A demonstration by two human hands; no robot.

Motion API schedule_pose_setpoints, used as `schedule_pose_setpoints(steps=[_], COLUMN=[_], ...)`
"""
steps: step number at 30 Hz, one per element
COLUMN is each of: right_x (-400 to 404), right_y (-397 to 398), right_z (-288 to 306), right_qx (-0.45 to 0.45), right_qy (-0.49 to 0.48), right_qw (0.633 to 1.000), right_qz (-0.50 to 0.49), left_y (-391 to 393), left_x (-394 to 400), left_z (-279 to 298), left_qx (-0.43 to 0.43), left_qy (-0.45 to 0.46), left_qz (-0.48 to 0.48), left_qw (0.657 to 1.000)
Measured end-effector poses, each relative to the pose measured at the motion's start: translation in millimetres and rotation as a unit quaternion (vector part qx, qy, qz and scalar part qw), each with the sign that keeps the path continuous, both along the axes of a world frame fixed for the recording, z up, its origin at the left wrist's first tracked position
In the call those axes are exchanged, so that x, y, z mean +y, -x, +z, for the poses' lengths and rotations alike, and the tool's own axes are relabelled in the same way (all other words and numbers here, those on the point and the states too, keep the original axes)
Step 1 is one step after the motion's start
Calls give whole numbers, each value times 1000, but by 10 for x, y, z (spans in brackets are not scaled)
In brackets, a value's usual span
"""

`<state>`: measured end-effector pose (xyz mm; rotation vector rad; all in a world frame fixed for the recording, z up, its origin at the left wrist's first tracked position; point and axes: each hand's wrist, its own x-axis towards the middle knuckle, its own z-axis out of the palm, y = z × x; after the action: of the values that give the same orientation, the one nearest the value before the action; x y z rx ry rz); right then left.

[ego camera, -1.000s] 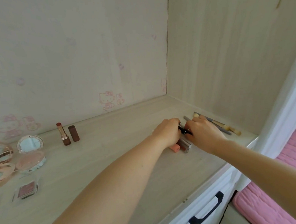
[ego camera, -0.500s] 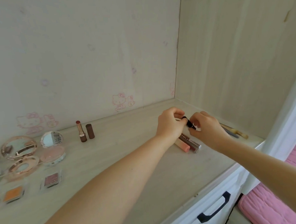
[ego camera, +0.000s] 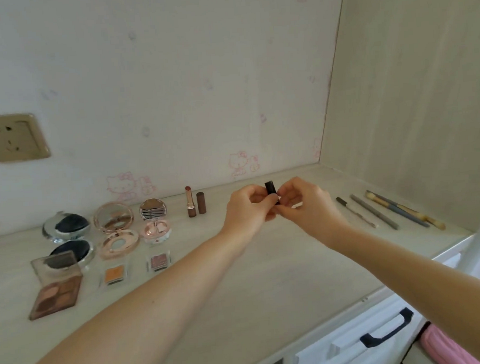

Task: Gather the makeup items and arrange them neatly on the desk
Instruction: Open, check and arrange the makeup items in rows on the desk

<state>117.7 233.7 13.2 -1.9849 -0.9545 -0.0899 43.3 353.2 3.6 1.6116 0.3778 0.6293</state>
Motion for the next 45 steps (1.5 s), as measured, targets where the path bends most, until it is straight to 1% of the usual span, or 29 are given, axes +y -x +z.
schedule_pose_setpoints(steps=[3,6,8,10,13,15,16,20,23,27,34,37,41,45], right_x=[195,375,488,583,699,774,810,924,949,928,908,891,886,882], right_y=[226,452,602,754,957,1069,1110,1212,1273,1316,1344,1354,1360,1355], right_z=[-15,-73,-93,-104,-212,-350,-423,-622,-702,-737,-767,-773,-772,-768], right_qx=[3,7,11,9,-21,-46,-54,-82,-113,-161,-245,-278,-284,-269], right_qy=[29,49,57,65,71,59,48,26,7,-14,-20,-25,-17,-9], right_qw=[998,995,993,990,984,981,981,978,973,969,951,942,939,943], right_qz=[57,92,107,126,163,177,180,189,203,190,190,186,194,197], left_y=[338,669,872,1077,1364,1518,1584,1748,1816,1895,1942,1970,1987,2000], left_x=[222,444,576,702,840,914,937,997,1031,1052,994,971,959,951], left_z=[-17,-72,-116,-164,-252,-336,-379,-544,-598,-582,-559,-536,-500,-474], left_qx=[-1,7,20,26,31,32,35,55,57,56,139,152,150,153], left_qy=[-60,-106,-181,-289,-453,-519,-537,-577,-574,-608,-634,-636,-648,-633], left_qz=[25,30,47,62,46,42,47,79,79,70,38,32,26,35], left_qw=[998,994,982,955,890,853,842,811,813,789,760,756,746,758])
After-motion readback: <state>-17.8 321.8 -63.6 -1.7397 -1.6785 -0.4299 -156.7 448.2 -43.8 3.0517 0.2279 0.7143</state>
